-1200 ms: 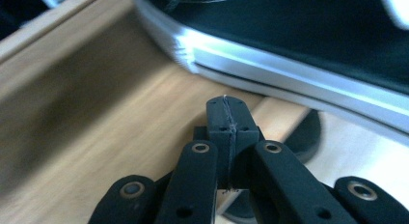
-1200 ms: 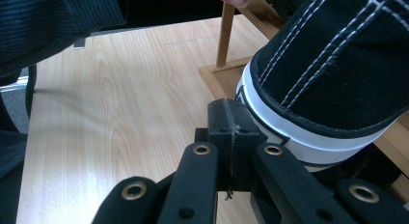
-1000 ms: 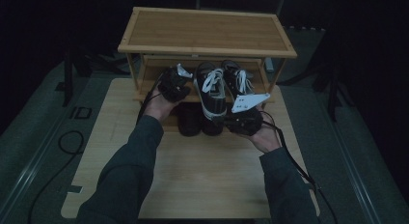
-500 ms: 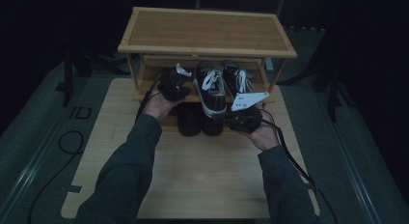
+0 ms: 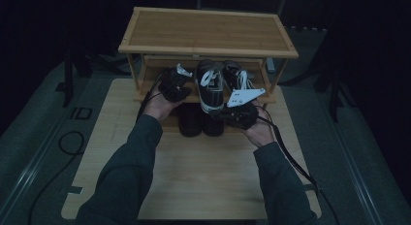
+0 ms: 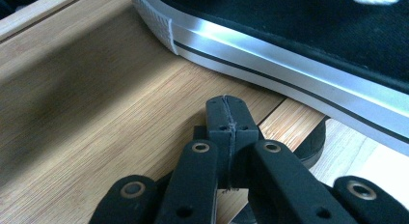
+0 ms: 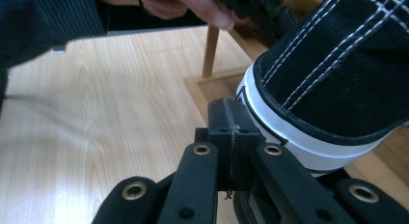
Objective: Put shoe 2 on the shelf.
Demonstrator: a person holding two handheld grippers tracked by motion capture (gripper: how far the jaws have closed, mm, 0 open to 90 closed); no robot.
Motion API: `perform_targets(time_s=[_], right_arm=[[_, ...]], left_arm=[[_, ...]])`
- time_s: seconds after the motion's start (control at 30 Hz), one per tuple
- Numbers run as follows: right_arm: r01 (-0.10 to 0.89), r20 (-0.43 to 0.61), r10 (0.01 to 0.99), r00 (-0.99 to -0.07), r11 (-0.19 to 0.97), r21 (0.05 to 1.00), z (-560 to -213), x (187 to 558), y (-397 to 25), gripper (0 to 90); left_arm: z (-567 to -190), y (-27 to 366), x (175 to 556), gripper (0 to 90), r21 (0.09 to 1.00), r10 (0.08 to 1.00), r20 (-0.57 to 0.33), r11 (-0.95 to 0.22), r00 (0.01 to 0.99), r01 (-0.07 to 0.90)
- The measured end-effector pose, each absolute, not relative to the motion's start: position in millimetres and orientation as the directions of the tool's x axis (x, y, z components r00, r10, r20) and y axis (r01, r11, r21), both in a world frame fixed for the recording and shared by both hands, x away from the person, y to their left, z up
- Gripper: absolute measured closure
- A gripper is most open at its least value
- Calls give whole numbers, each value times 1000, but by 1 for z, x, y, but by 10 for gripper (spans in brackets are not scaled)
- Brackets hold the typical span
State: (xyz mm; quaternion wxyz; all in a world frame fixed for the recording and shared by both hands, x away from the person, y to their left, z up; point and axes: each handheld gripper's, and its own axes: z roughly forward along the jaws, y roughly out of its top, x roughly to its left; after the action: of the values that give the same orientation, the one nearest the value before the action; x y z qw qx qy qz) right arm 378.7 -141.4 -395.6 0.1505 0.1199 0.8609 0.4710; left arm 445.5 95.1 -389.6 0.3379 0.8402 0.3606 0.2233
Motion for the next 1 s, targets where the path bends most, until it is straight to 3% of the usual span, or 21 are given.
perform_targets(time_s=[0.47,1.0], right_arm=[[71,-143,369,-918,511,857,-395,390,-137,900],[43,-212,394,-894,549,835,-392,392,-129,900]], left_arm=[[-389,95,446,900,725,758,122,-509,640,464],[-388,94,446,900,723,758,127,-513,640,463]])
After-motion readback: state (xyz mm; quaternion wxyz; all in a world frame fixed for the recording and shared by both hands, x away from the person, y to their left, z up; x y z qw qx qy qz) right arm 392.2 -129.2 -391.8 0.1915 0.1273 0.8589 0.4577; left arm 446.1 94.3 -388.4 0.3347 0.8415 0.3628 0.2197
